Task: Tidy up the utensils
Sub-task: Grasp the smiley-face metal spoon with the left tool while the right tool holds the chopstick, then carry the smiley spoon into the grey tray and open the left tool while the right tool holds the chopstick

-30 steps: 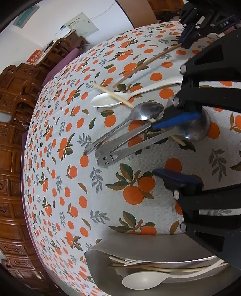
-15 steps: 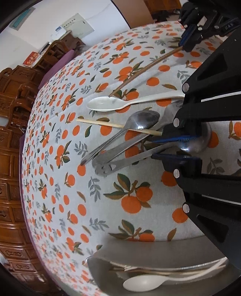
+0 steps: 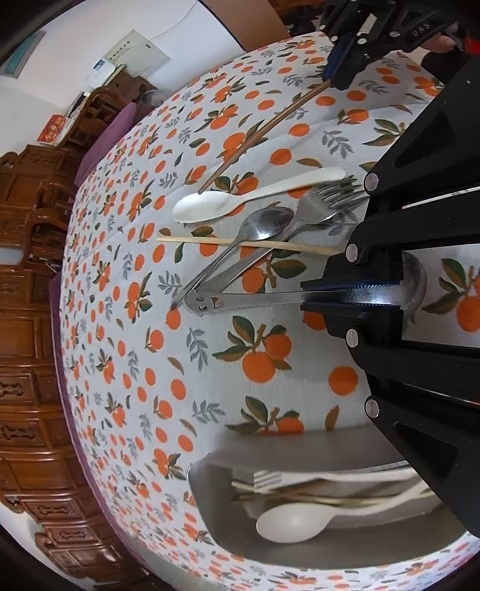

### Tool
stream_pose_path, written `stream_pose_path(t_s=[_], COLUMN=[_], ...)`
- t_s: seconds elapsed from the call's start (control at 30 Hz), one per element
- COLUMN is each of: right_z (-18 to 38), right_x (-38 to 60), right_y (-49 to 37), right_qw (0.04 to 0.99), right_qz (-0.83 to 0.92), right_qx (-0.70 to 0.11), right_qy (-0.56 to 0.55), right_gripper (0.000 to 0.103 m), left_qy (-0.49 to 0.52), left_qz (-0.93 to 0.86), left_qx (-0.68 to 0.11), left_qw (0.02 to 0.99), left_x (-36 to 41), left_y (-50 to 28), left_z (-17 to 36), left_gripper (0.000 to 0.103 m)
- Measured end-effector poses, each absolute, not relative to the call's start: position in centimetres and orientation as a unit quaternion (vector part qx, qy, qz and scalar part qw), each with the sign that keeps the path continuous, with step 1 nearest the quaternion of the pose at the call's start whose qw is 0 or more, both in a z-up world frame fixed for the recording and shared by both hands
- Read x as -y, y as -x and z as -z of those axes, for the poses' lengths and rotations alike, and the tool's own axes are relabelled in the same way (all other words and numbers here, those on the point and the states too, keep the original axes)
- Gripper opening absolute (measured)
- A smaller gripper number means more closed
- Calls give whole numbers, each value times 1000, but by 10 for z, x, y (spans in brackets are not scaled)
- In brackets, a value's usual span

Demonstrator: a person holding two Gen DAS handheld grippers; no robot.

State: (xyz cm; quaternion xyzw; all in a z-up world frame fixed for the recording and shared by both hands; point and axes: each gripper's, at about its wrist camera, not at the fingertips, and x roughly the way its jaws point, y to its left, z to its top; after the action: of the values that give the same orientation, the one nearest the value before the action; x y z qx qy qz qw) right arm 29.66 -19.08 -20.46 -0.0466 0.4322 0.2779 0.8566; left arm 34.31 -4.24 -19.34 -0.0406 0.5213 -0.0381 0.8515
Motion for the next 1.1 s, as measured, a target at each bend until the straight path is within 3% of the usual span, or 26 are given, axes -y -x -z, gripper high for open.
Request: stream_pose_path(t_s=[0.8,1.1], right_z=[159,151], right_x=[153,146], right_y=[-266,-257], right_qw=[867,867], right_qz=[-306,-317], right_qx=[-391,-380], right_qy=[48,59], right_gripper=[6,6], left_qy=[26,36], left_qz=[27,-3], left_qx=[-460,-459], left_qw=[887,888], left_x=[-13,-52], left_y=[-271,-262], left_z=[120,122], left_gripper=[5,5])
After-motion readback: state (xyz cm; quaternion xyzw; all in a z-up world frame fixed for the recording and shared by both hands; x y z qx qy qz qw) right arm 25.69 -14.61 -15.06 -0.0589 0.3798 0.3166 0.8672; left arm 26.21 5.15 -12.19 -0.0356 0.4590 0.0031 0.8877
